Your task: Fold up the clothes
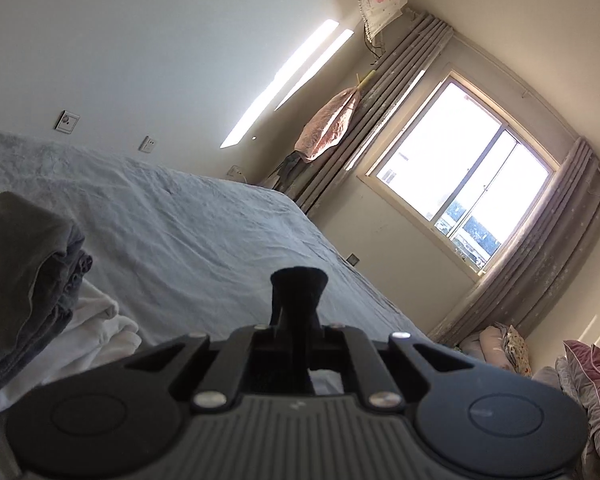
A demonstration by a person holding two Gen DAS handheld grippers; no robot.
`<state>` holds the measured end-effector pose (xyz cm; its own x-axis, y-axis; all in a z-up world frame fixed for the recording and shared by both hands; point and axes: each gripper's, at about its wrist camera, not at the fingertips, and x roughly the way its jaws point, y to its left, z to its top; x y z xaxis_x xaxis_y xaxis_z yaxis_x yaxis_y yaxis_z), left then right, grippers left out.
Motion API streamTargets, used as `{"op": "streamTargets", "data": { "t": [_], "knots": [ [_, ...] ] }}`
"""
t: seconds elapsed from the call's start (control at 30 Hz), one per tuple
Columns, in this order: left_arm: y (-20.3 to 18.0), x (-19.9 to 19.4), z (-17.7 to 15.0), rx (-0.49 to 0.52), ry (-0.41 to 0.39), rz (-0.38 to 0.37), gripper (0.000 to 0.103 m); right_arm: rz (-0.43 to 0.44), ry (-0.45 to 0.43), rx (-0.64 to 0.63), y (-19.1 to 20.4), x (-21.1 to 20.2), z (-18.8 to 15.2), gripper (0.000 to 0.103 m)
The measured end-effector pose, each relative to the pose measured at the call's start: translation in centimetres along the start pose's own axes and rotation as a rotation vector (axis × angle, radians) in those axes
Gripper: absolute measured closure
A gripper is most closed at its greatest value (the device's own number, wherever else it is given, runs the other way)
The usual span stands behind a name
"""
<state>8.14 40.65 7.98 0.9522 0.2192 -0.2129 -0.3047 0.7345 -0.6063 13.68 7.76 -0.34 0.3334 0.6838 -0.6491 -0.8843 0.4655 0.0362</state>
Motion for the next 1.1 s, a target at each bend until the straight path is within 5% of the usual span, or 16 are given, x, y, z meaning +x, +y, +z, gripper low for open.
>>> {"op": "streamTargets", "data": {
  "t": [0.07,0.27,0.43,0.57,0.67,0.7,0.83,0.97,1.0,1.1],
  "knots": [
    [-0.3,0.2,0.9,0.033,-0.022,-0.002,0.098,0.043,-0.038,0.043,-0.6,-1.0,0.1,0.096],
    [2.1,2.7,-0.7,0.241,0.096,0.338,0.098,0.141,0.011,0.05,-0.1,0.1,0.1,0.096],
    [4.2,2.7,-2.5,0.291,0.195,0.568,0.098,0.168,0.116,-0.013,1.7,2.6,-0.5,0.092],
    [4.7,1.9,-3.7,0.349,0.198,0.627,0.098,0.21,0.112,0.024,0.7,1.5,0.2,0.087],
    [5.1,1.4,-4.3,0.35,0.203,0.641,0.098,0.235,0.016,0.086,-1.0,-0.1,1.1,0.075],
    [5.2,1.2,-4.4,0.343,0.21,0.643,0.098,0.207,0.0,0.097,-1.6,-0.2,1.4,0.065],
    [6.5,0.6,-4.1,0.268,0.243,0.661,0.097,0.058,0.017,0.08,-3.7,1.5,3.0,0.064],
    [7.0,0.9,-4.4,0.269,0.265,0.663,0.097,0.019,0.094,0.01,-4.1,4.9,3.4,0.064],
    [7.1,1.0,-4.5,0.268,0.264,0.662,0.097,0.028,0.118,-0.011,-4.0,5.6,3.2,0.065],
    [7.0,1.1,-4.8,0.273,0.247,0.65,0.097,0.047,0.126,-0.057,-3.3,6.2,3.0,0.098]
  ]
}}
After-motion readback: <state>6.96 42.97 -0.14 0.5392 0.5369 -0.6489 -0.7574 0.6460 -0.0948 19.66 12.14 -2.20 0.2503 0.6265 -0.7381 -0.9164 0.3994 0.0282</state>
